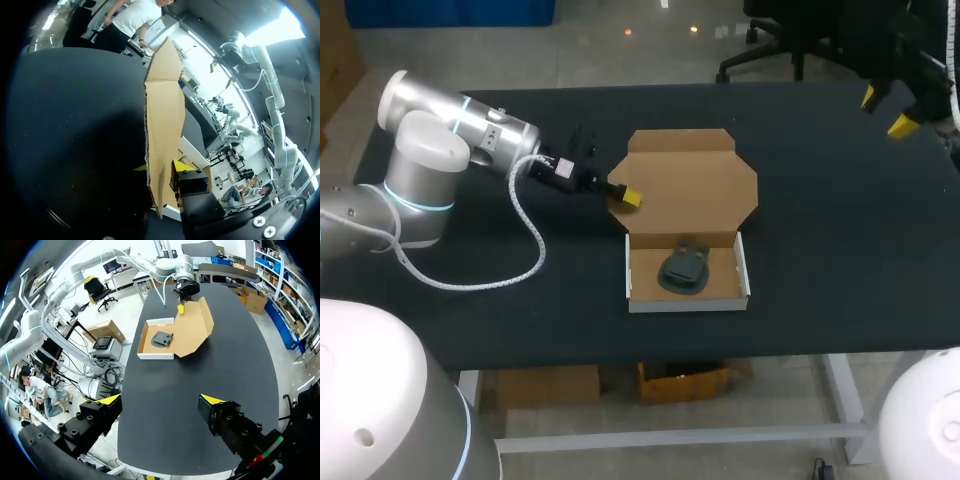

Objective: Assemble the packaging by folding the flat box into shape, placing the metal phone stand inside, and closing the box properly

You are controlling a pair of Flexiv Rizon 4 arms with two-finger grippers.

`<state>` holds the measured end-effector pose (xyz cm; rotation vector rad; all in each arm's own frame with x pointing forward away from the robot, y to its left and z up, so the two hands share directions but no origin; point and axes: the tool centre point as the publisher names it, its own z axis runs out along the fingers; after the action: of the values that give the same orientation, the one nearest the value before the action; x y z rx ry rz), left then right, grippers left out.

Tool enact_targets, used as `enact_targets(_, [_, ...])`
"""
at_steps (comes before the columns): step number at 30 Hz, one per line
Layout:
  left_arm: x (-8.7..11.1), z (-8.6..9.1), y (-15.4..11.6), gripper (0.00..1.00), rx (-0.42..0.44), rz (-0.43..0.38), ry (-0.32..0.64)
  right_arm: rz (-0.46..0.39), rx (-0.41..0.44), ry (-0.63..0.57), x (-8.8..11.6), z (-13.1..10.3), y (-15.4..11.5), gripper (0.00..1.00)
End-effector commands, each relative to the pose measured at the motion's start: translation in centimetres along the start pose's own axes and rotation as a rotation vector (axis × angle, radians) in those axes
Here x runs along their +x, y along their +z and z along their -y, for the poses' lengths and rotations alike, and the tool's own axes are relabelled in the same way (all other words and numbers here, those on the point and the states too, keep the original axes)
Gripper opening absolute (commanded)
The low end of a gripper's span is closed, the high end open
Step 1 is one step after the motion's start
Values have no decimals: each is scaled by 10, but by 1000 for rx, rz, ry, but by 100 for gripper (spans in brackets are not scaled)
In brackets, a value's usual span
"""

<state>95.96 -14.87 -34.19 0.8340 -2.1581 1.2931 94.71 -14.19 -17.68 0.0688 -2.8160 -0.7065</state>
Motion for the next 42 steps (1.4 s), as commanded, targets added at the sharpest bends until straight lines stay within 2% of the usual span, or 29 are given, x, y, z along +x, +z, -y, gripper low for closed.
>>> enact_targets(1, [0, 0, 0, 18, 1, -6, 11, -15, 2, 3, -3, 0, -3, 100])
enact_targets(6, [1, 0, 0, 11, 8, -11, 40, -23, 8, 4, -4, -2, -3, 100])
enact_targets(9, [2, 1, 0, 0, 11, -13, 55, -27, 12, 2, -5, -3, -3, 100])
enact_targets(20, [8, -5, -6, 0, 9, -15, 189, -30, 26, -7, -10, -10, -6, 100])
enact_targets(33, [8, -5, -6, 0, 9, -15, 189, -21, 53, -47, -20, -26, -13, 100])
enact_targets(42, [8, -5, -6, 0, 9, -15, 189, -18, 84, -126, -42, -46, -18, 100])
